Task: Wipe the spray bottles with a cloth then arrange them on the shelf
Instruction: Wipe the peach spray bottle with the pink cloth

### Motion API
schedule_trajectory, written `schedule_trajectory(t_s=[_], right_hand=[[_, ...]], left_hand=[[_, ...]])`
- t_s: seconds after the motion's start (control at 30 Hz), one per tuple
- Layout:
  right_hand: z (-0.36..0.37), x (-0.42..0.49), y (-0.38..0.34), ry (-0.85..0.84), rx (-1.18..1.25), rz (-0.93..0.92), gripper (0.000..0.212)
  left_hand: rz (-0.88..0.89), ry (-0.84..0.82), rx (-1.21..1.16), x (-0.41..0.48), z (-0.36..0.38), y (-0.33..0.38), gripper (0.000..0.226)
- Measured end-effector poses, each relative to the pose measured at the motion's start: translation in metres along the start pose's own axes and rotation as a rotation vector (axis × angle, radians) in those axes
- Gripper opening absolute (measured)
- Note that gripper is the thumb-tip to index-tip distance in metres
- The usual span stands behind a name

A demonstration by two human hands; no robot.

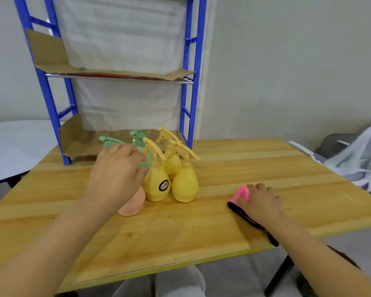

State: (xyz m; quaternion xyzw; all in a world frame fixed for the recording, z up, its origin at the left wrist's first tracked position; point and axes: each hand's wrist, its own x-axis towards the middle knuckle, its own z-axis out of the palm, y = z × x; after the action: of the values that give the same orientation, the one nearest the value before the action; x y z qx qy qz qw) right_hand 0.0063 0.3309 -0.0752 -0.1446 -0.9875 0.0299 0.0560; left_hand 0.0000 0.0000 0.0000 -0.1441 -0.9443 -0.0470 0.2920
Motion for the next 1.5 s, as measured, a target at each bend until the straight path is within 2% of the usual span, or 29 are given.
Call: schedule_trajectory(t_s=[0.1, 0.23, 0.43, 0.6, 0.73, 0.87, 1.03, 1.3, 1.4, 1.5], right_hand=[[0.016, -0.002, 0.001, -0.098, 0.012, 0.039, 0.069], [0.028, -0.004, -0.002, -0.069, -0.053, -0.024, 0.079], [0.027, 0.004, 0.003, -0.006, -0.058, 0.046, 0.071], [0.021, 0.009, -0.003, 0.001, -0.033, -0.021, 0.052], [0.029, -0.005, -0.012, 0.05, 0.067, -0.16, 0.037], [0.039, -0.02, -0.022, 0.074, 0.137, -0.319, 0.033], [0.041, -0.032, -0.033, 0.109, 0.273, -0.525, 0.037], [0.014, -0.056, -0.111, 0.349, 0.498, -0.87, 0.045], [0.013, -0.059, -0.143, 0.429, 0.493, -0.991, 0.048], [0.007, -0.059, -0.176, 0.481, 0.456, -1.055, 0.034]], left_hand=[[-0.042, 0.043, 0.0, 0.003, 0.001, -0.011, 0.032], [-0.113, 0.044, -0.033, 0.005, 0.004, -0.021, 0.037], [-0.286, 0.002, -0.249, -0.002, 0.012, -0.036, 0.037], [-0.353, 0.025, -0.452, -0.007, 0.02, -0.04, 0.035], [-0.385, 0.047, -0.655, -0.011, 0.027, -0.041, 0.033], [-0.416, 0.063, -0.818, -0.013, 0.028, -0.041, 0.033], [-0.379, 0.022, -0.873, -0.018, 0.021, -0.041, 0.03], [-0.278, -0.068, -0.962, -0.02, 0.016, -0.051, 0.029], [-0.242, -0.087, -0.972, -0.019, 0.015, -0.056, 0.032], [-0.219, -0.095, -0.955, -0.019, 0.013, -0.061, 0.035]])
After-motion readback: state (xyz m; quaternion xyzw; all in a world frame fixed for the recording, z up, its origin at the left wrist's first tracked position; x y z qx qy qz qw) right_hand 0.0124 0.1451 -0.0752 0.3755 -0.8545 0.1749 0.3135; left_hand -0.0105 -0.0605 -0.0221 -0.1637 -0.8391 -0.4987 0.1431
